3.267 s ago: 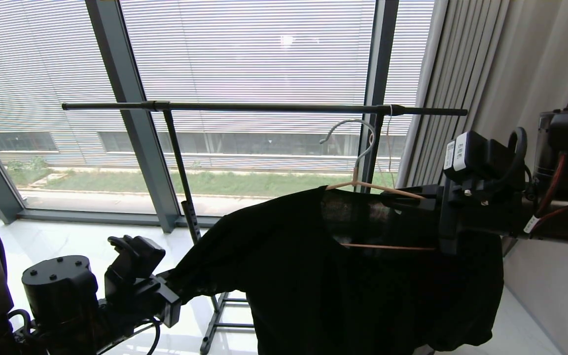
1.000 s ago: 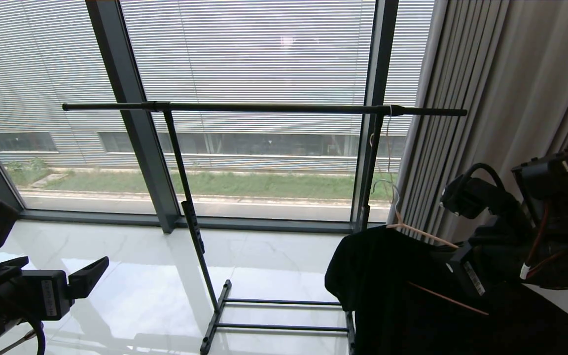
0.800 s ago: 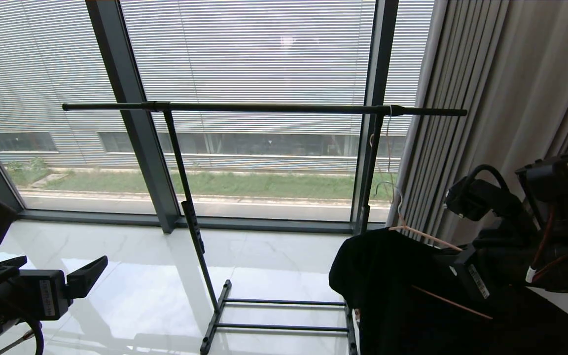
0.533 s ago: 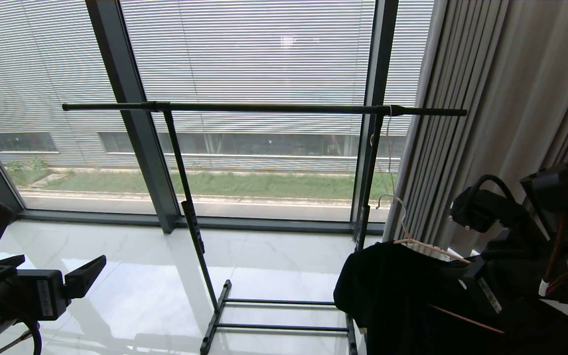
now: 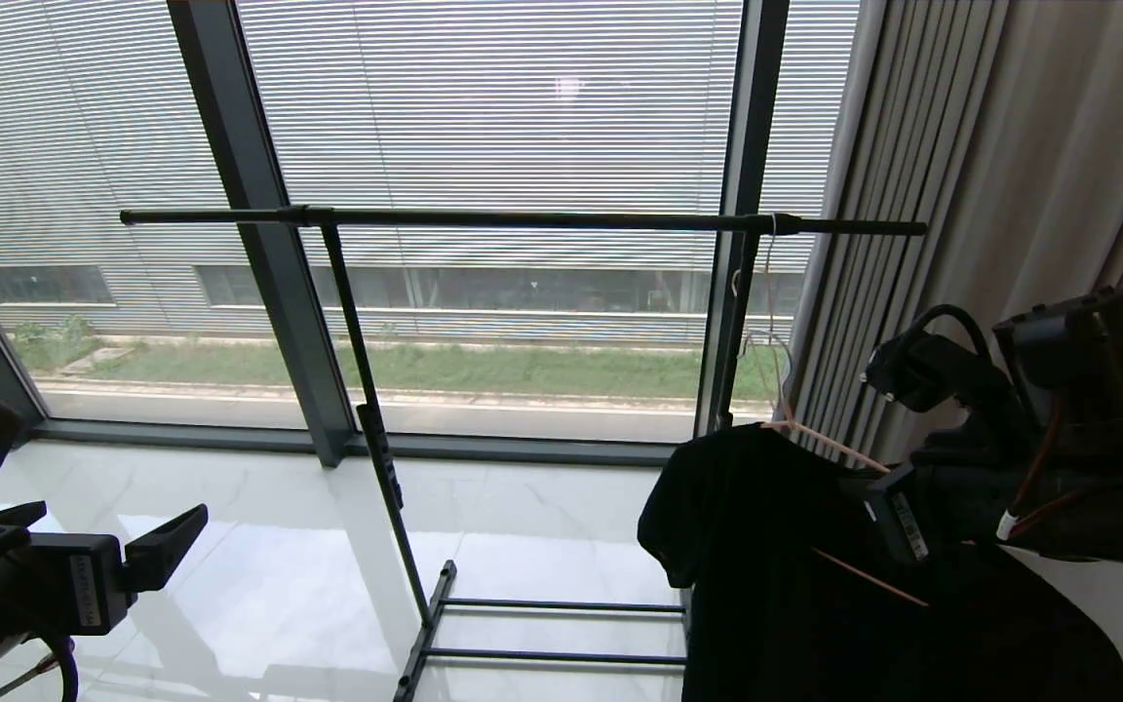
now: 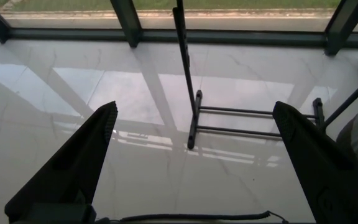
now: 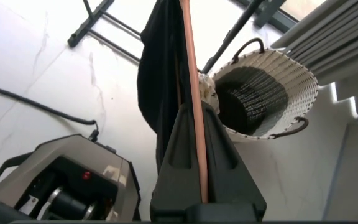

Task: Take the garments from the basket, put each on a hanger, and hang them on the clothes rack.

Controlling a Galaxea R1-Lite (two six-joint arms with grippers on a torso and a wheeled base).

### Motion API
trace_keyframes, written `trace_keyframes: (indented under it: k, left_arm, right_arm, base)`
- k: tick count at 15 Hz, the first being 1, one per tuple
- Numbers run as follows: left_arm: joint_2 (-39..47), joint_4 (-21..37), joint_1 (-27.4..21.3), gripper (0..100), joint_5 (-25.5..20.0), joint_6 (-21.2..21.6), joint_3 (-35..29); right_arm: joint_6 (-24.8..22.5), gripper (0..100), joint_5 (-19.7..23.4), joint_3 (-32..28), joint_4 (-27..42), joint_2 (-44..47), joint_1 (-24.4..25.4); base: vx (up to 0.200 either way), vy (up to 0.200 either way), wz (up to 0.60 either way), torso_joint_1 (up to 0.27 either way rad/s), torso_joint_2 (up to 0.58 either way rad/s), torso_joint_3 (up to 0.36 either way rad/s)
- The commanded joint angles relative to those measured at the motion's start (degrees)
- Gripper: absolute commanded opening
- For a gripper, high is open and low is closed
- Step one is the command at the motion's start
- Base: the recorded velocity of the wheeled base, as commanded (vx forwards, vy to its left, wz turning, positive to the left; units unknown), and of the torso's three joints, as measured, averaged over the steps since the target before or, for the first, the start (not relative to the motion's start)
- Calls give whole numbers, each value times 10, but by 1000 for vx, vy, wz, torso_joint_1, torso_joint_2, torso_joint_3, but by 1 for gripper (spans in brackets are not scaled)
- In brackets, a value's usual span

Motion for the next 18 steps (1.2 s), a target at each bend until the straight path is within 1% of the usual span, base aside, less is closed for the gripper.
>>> trace_keyframes:
  k: [1,3,6,9,11,12,13,18]
  left_arm:
    - [3,0,0,100,0,1,0]
    - [3,0,0,100,0,10,1]
    - [6,0,-1,100,0,11,2]
    - [11,0,-1,100,-1,11,1]
    - [13,0,-1,100,0,11,1]
    - [15,0,-1,100,-1,11,1]
    - [16,0,-1,100,-1,11,1]
    - [16,0,-1,100,-1,11,1]
  right_arm:
    - [3,0,-2,-7,-7,25,-1]
    - [4,0,-3,-8,-16,29,-5]
    - [5,0,-3,-7,-49,36,-9]
    - [12,0,-3,-8,-65,40,-8]
    - [27,0,-3,-10,-111,53,-7]
    - [33,0,-3,-15,-139,64,-7]
    - [34,0,-3,-21,-150,71,-7]
    - [40,0,-2,-71,-155,101,-7]
  base:
    - [200,0,0,7,-2,2]
    - [200,0,0,17,2,0]
    - [200,0,0,2,2,2]
    - [200,0,0,9,6,-1]
    - [200,0,0,2,5,5]
    - [200,0,0,2,2,2]
    - [200,0,0,2,-2,-2]
    - [200,0,0,2,2,0]
